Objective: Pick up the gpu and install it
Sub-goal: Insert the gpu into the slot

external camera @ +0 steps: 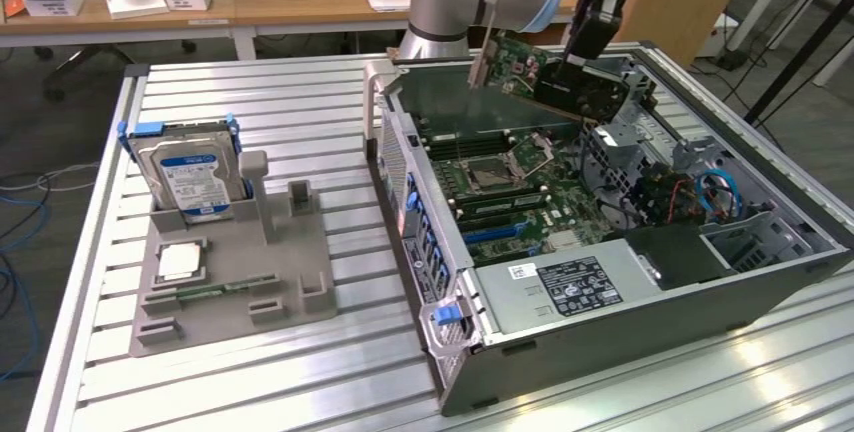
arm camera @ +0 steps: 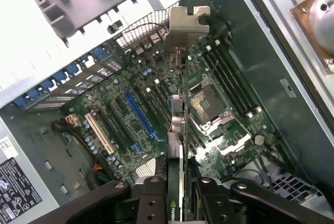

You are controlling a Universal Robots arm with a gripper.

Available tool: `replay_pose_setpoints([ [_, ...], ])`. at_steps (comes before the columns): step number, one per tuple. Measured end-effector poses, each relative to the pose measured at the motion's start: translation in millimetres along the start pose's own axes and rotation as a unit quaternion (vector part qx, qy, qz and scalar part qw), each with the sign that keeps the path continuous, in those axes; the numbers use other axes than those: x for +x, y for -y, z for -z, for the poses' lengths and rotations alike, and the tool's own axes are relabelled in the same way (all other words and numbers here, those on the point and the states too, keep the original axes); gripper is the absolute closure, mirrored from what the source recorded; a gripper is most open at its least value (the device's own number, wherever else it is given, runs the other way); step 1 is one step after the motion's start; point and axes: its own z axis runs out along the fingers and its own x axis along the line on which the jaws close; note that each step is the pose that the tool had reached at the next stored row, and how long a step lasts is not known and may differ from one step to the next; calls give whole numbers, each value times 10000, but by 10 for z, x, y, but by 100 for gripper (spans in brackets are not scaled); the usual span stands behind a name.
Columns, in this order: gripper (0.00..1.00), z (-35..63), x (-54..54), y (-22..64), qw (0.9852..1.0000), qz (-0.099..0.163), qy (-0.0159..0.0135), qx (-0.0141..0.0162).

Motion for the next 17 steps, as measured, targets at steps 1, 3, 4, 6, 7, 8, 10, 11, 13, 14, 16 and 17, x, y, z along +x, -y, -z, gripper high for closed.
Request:
replay_pose_setpoints([
  [1,74,0,0,0,10000,38,-2,0],
  [3,74,0,-1,1,9999,111,-7,-2],
  [4,74,0,-1,2,9999,148,-9,-3],
  [6,74,0,-1,2,9998,218,-13,-4],
  [7,74,0,-1,2,9997,253,-16,-5],
  [8,74,0,-2,2,9996,286,-18,-5],
  [10,74,0,-2,3,9994,353,-22,-7],
  [11,74,0,-2,3,9991,421,-26,-8],
  [13,74,0,-2,3,9988,485,-30,-9],
  [14,74,0,-2,3,9987,517,-32,-10],
  [16,74,0,-2,4,9983,581,-36,-11],
  [17,74,0,-2,4,9981,615,-38,-12],
])
